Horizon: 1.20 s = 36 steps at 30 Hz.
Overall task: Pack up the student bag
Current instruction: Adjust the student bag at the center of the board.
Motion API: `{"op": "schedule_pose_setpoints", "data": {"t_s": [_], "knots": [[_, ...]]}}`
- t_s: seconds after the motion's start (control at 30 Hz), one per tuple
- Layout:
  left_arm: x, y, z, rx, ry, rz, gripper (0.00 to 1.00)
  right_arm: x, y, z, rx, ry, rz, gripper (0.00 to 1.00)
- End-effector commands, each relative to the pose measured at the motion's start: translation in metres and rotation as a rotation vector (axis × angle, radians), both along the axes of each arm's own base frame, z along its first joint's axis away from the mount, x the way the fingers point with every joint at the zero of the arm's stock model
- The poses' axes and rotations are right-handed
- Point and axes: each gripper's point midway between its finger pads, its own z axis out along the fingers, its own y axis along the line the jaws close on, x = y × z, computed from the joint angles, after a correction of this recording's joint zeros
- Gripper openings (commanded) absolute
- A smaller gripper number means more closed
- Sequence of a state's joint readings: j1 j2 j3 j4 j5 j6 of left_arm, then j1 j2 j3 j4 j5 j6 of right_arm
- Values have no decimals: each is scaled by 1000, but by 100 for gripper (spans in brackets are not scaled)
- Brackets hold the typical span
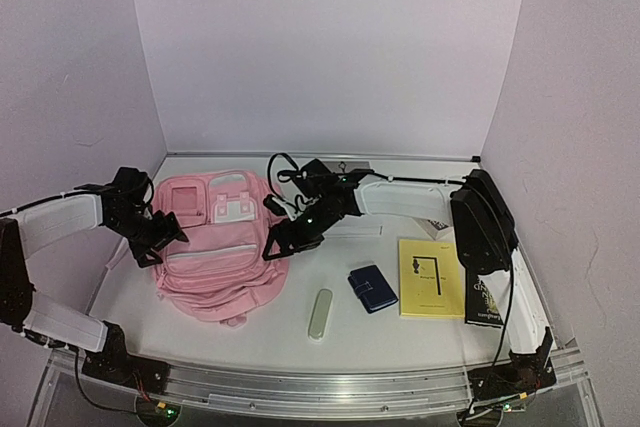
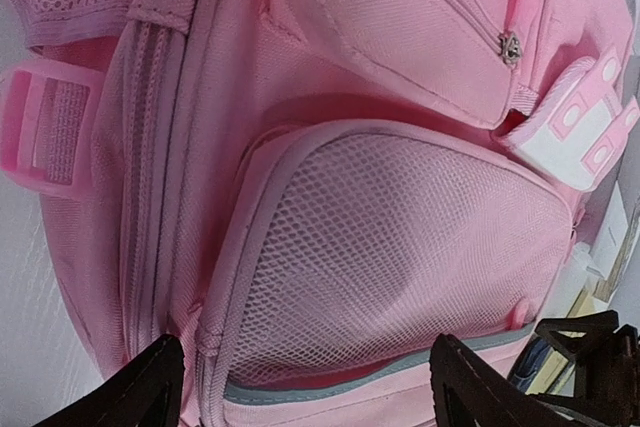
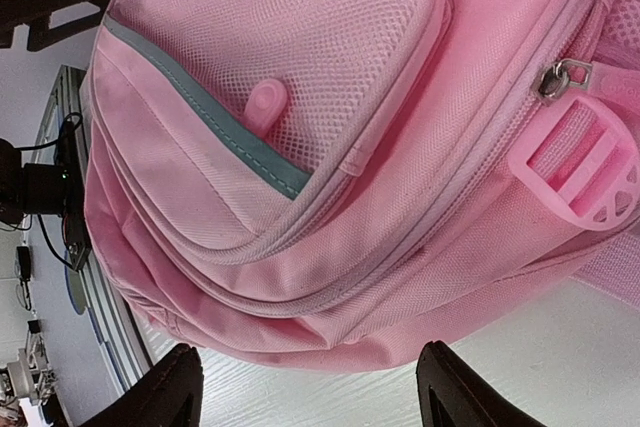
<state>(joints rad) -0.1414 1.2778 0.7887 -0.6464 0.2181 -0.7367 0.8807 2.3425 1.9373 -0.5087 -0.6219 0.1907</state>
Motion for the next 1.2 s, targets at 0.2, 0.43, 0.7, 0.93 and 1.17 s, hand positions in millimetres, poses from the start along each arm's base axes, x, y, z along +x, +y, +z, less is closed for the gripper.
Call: {"op": "schedule_pose_setpoints", "data": {"t_s": [0.2, 0.43, 0.7, 0.93, 1.17], "knots": [[13, -29, 25, -17, -116, -112, 86, 21, -3, 43, 60, -96, -27, 73], [13, -18, 34, 55, -119, -97, 92, 63, -3, 55, 116, -84, -105, 72], [17, -27, 44, 42, -127, -137, 94, 41, 14, 1, 105, 90, -97, 70], [13, -37, 44, 31, -125, -189, 99, -2, 43, -19, 104, 153, -25, 70], [-14, -19, 21, 83, -13, -122, 100, 3, 54, 5, 149, 112, -35, 70]]}}
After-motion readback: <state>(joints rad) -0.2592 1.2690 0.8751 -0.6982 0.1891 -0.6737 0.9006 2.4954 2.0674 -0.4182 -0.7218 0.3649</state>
